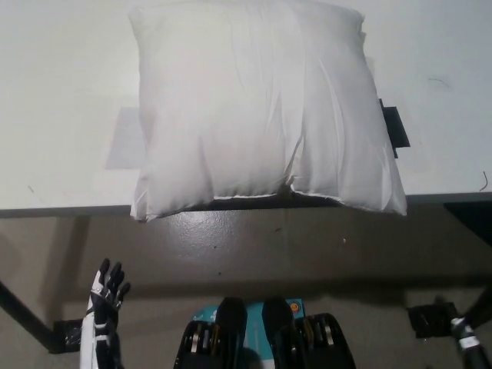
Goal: The robot uses both hands to lift the pillow and then drops it on the table
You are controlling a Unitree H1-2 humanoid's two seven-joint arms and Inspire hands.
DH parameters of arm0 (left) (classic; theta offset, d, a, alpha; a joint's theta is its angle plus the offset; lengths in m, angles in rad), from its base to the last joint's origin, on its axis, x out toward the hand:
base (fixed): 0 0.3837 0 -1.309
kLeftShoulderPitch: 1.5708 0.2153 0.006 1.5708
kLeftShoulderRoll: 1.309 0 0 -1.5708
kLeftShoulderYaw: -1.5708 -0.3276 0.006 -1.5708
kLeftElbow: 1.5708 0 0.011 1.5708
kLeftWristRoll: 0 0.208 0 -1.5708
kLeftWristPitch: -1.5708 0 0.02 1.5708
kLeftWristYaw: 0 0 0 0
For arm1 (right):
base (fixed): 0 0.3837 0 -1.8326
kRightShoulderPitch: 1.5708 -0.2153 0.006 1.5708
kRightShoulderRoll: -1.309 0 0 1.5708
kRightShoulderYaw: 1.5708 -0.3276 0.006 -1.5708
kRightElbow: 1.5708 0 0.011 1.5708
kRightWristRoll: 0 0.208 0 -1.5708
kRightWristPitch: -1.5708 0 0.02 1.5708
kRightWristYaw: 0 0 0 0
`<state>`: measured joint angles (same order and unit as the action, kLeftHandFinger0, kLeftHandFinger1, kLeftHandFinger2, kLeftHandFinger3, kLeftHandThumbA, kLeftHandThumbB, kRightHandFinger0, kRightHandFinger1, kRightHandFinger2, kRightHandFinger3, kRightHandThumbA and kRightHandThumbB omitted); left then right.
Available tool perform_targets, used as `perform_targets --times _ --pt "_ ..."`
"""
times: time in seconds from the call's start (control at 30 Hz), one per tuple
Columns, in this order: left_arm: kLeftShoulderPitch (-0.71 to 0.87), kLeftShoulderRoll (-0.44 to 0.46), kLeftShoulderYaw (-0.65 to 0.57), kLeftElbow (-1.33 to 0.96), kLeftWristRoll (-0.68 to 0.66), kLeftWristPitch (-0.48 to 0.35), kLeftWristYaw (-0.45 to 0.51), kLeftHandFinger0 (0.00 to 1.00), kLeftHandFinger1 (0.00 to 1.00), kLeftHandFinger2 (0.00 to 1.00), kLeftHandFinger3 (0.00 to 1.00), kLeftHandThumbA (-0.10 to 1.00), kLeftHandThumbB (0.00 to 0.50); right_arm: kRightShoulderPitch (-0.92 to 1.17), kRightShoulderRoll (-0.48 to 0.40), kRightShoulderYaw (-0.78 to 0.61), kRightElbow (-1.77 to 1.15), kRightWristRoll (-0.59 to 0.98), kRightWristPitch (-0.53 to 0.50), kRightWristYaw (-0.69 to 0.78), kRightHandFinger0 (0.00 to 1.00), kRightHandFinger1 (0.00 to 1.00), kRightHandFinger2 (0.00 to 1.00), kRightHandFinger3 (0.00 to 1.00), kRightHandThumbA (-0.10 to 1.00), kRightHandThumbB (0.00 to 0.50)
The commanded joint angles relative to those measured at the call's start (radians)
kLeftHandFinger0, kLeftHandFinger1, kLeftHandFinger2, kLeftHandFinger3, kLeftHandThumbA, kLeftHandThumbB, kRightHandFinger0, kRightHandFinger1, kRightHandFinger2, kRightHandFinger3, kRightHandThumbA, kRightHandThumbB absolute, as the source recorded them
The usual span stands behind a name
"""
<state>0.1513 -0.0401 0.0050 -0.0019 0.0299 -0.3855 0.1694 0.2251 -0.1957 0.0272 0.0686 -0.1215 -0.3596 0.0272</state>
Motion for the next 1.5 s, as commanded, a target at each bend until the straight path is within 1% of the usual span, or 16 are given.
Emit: perform_targets --times 0.0,0.07,0.13,0.17,0.3,0.4,0.43,0.57,0.67,0.73,0.8,0.97,1.0,1.1,1.23,1.47 --pt "-0.034 0.013 0.009 -0.003 0.004 -0.084 -0.003 1.00 1.00 1.00 1.00 1.00 0.000 -0.050 -0.007 0.010 0.012 -0.035 -0.110 -0.045 1.00 1.00 1.00 1.00 1.00 0.106" --pt "-0.038 0.013 0.010 0.000 0.002 -0.084 -0.003 1.00 1.00 1.00 1.00 1.00 0.000 -0.054 -0.009 0.011 0.013 -0.035 -0.110 -0.048 1.00 1.00 1.00 1.00 1.00 0.107" --pt "-0.040 0.015 0.010 0.000 -0.014 -0.084 -0.017 1.00 1.00 1.00 1.00 1.00 0.000 -0.052 -0.014 0.015 0.014 -0.045 -0.110 -0.069 1.00 1.00 1.00 1.00 1.00 0.095" --pt "-0.039 0.012 0.009 -0.005 -0.011 -0.084 -0.016 1.00 1.00 1.00 1.00 1.00 0.000 -0.051 -0.016 0.014 0.011 -0.039 -0.110 -0.065 1.00 1.00 1.00 1.00 1.00 0.074" --pt "-0.034 0.014 0.010 -0.013 0.000 -0.084 -0.013 1.00 1.00 1.00 1.00 1.00 0.000 -0.044 -0.018 0.016 0.008 -0.043 -0.110 -0.067 1.00 1.00 1.00 1.00 1.00 0.087" --pt "-0.041 0.011 0.013 -0.009 -0.006 -0.084 -0.016 1.00 1.00 1.00 1.00 1.00 0.000 -0.049 -0.023 0.016 -0.001 -0.042 -0.110 -0.066 1.00 1.00 1.00 1.00 1.00 0.075" --pt "-0.047 0.011 0.015 -0.006 -0.023 -0.084 -0.023 1.00 1.00 1.00 1.00 1.00 0.000 -0.055 -0.024 0.012 0.004 -0.043 -0.110 -0.055 1.00 1.00 1.00 1.00 1.00 0.089" --pt "-0.063 0.017 0.018 -0.002 -0.004 -0.084 -0.015 1.00 1.00 1.00 1.00 1.00 0.000 -0.065 -0.024 0.010 0.010 -0.030 -0.110 -0.043 1.00 1.00 1.00 1.00 1.00 0.107" --pt "-0.085 0.016 0.024 0.006 -0.013 -0.084 -0.016 1.00 1.00 1.00 1.00 1.00 0.000 -0.082 -0.026 0.011 0.019 -0.032 -0.110 -0.043 1.00 1.00 1.00 1.00 1.00 0.095" --pt "-0.088 0.012 0.028 0.007 -0.017 -0.084 -0.017 1.00 1.00 1.00 1.00 1.00 0.000 -0.082 -0.027 0.008 0.015 -0.042 -0.110 -0.037 1.00 1.00 1.00 1.00 1.00 0.127" --pt "-0.098 0.011 0.028 0.009 -0.018 -0.084 -0.020 1.00 1.00 1.00 1.00 1.00 0.000 -0.090 -0.029 0.005 0.012 -0.050 -0.103 -0.036 1.00 1.00 1.00 1.00 1.00 0.141" --pt "-0.105 0.013 0.030 0.003 -0.009 -0.084 -0.018 1.00 1.00 1.00 1.00 1.00 0.000 -0.090 -0.035 0.011 0.003 -0.080 -0.109 -0.038 1.00 1.00 1.00 1.00 1.00 0.120" --pt "-0.105 0.013 0.030 0.003 -0.005 -0.084 -0.016 1.00 1.00 1.00 1.00 1.00 0.000 -0.088 -0.037 0.012 0.000 -0.087 -0.103 -0.037 1.00 1.00 1.00 1.00 1.00 0.140" --pt "-0.106 0.014 0.032 0.003 0.001 -0.084 -0.013 1.00 1.00 1.00 1.00 1.00 0.000 -0.087 -0.040 0.017 -0.008 -0.089 -0.096 -0.028 1.00 1.00 1.00 1.00 1.00 0.154" --pt "-0.105 0.009 0.035 -0.001 -0.009 -0.084 -0.014 1.00 1.00 1.00 1.00 1.00 0.000 -0.092 -0.042 0.019 0.001 -0.091 -0.110 -0.030 1.00 1.00 1.00 1.00 1.00 0.114" --pt "-0.082 0.007 0.035 -0.003 0.014 -0.084 -0.001 1.00 1.00 1.00 1.00 1.00 0.000 -0.085 -0.045 0.023 0.001 -0.095 -0.108 -0.030 1.00 1.00 1.00 1.00 1.00 0.124"
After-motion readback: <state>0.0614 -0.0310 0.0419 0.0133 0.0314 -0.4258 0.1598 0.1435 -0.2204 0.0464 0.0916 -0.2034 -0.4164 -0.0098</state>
